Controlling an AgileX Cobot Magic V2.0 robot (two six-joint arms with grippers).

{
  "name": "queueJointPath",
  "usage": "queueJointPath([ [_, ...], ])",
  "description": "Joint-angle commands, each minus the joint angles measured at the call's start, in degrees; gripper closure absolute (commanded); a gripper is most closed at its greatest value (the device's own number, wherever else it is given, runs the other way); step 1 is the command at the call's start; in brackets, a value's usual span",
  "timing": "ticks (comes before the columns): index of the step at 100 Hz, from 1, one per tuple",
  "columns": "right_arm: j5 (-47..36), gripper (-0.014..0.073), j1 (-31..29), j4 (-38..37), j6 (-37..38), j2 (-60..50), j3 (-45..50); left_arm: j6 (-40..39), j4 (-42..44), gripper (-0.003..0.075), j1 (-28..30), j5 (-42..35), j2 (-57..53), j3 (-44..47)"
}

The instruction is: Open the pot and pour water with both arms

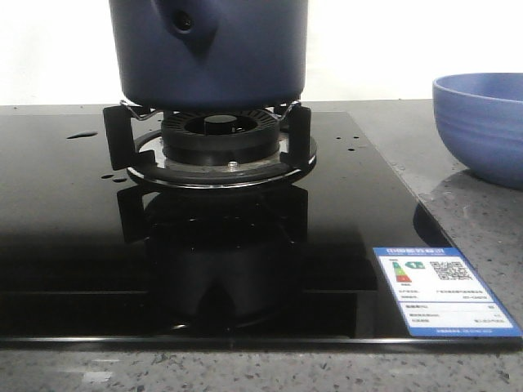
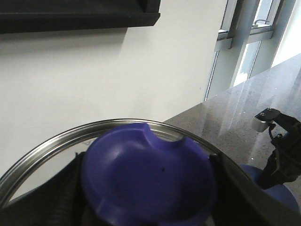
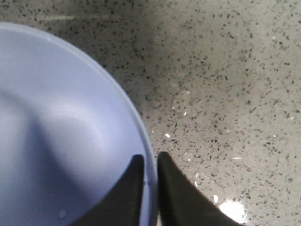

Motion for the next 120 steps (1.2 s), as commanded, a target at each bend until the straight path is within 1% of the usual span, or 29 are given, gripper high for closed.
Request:
queueJointPath([
  [1, -0.5, 0.039, -0.4, 0.3, -0.7, -1.7, -2.0, 0.0, -4.2, 0.0321, -0.5, -1.3, -1.9, -2.5],
  [5, -0.2, 0.0316, -0.4, 0.3, -0.7, -1.7, -2.4, 0.0, -4.2, 0.0321, -0.5, -1.2, -1.9, -2.5],
  [10, 0.2, 0.0246, -0.4, 0.3, -0.7, -1.7, -2.9, 0.0, -4.0, 0.0321, -0.5, -1.0, -1.9, -2.5],
  [14, 0.7, 0.0208, -0.4, 0.3, -0.7, -2.0, -3.5, 0.0, -4.0, 0.0321, -0.5, -0.5, -1.9, -2.5],
  [17, 1.0, 0.0196, -0.4, 0.5, -0.7, -2.1, -4.2, 0.0, -4.0, 0.0321, -0.5, -0.1, -1.6, -2.5],
  [41, 1.5, 0.02, -0.4, 4.7, -0.7, -7.3, -9.0, 0.0, -4.7, 0.0321, -0.6, 4.4, 2.9, -2.5],
  [52, 0.6, 0.02, -0.4, 5.3, -0.7, -10.5, -9.5, 0.0, -5.1, 0.0321, -0.6, 4.6, 5.3, -2.5],
  [64, 0.3, 0.02, -0.4, 5.3, -0.7, -12.9, -9.5, 3.9, -7.2, 0.0321, -0.8, 5.4, 7.3, -2.5],
  [81, 0.3, 0.02, -0.4, 5.3, -0.7, -13.8, -9.5, 9.7, -7.9, 0.0321, -3.4, 4.8, 9.1, -2.5],
  [86, 0.3, 0.02, -0.4, 5.3, -0.7, -13.8, -9.5, 11.3, -7.9, 0.0321, -4.2, 3.0, 9.3, -2.5],
  [93, 0.4, 0.02, -0.4, 5.3, -0.7, -13.8, -9.5, 11.4, -7.9, 0.0321, -4.7, 0.6, 9.4, -2.5],
  [108, 0.4, 0.02, -0.4, 5.3, -0.7, -13.8, -9.5, 11.8, -7.9, 0.0321, -4.7, 0.4, 9.4, -2.5],
  [120, 0.4, 0.02, -0.4, 5.3, -0.7, -13.8, -9.5, 11.8, -5.2, 0.0321, -4.7, 0.5, 9.4, -2.5],
])
